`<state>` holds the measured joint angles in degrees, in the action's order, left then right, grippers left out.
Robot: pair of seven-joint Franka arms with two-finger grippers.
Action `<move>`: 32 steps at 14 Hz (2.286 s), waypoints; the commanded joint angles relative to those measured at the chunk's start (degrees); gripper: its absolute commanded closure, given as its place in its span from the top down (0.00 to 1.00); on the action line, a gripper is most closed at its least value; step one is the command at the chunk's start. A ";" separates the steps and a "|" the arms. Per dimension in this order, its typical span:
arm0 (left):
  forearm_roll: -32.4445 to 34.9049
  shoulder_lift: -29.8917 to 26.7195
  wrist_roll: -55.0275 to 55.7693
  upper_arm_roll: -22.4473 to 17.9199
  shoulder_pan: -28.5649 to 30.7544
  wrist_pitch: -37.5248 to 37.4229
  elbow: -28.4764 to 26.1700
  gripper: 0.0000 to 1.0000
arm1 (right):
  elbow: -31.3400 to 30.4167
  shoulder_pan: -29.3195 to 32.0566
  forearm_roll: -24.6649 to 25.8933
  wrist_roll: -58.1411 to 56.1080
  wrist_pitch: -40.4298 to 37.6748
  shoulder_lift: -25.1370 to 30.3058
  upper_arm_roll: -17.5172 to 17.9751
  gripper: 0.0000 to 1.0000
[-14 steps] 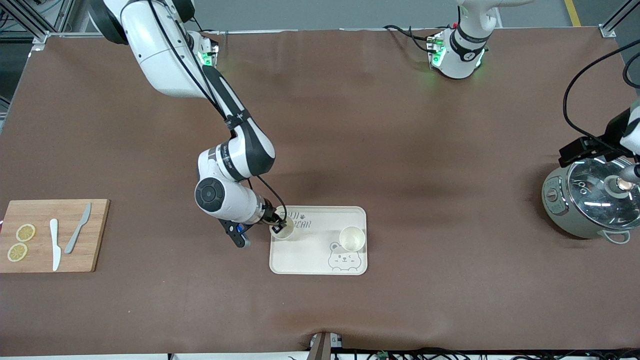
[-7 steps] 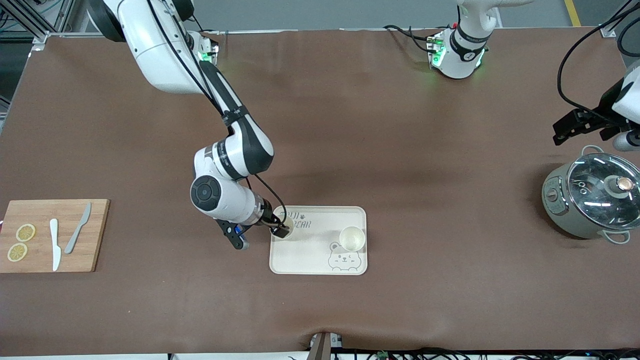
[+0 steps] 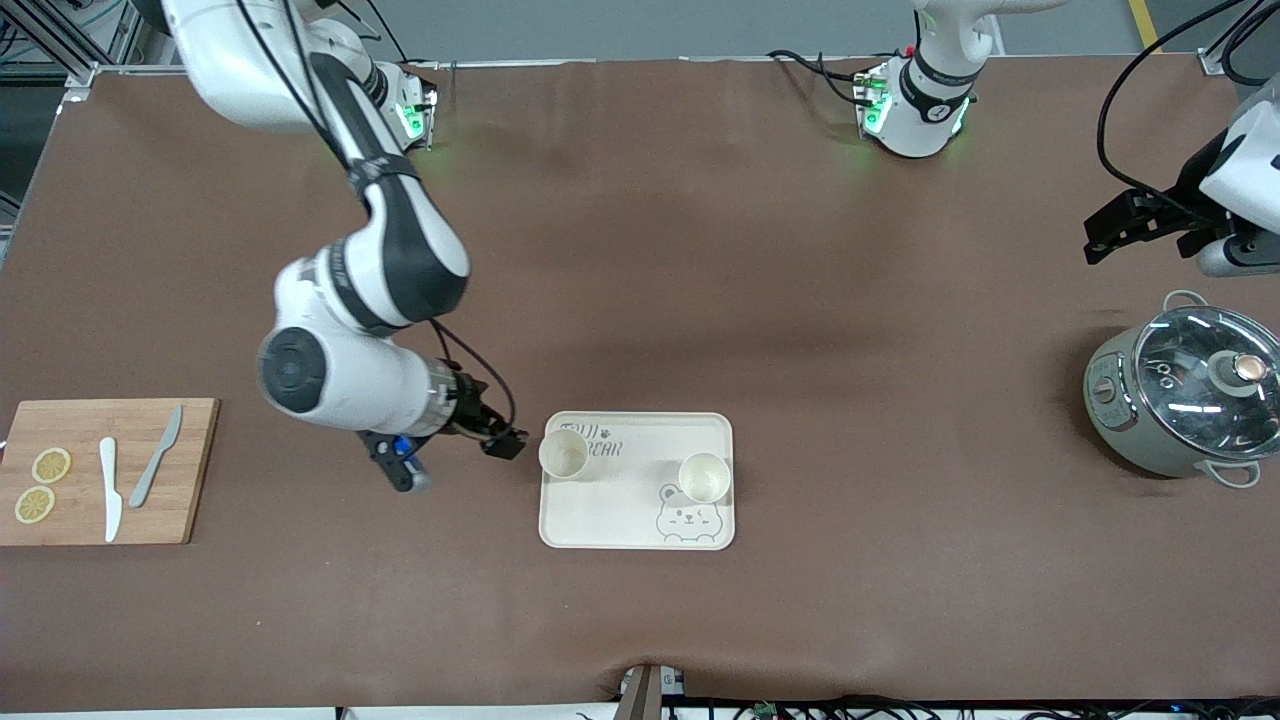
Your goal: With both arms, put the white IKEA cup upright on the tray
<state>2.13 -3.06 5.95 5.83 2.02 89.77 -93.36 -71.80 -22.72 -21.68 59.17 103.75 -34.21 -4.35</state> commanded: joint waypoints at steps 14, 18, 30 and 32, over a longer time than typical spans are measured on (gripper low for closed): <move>-1.95 -0.80 -4.19 0.15 0.44 -0.91 -0.15 1.00 | -11.67 17.88 19.75 -44.38 -22.63 29.53 0.22 1.00; -1.95 -0.72 -4.19 0.15 0.44 -0.82 -0.15 1.00 | -21.61 18.50 19.92 -53.94 -18.33 38.33 0.31 1.00; -1.86 -0.62 -3.67 0.06 0.44 -0.82 0.20 1.00 | -19.43 21.84 19.93 -62.16 -17.80 37.64 0.48 1.00; -1.86 -0.72 -3.57 0.06 0.53 -0.82 0.20 1.00 | -19.34 21.58 20.10 -62.16 -17.80 37.64 0.57 1.00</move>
<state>0.59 -3.07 2.53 5.76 2.16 89.67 -93.37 -91.68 -1.84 -2.65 -2.51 85.98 3.37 -4.68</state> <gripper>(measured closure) 0.000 0.000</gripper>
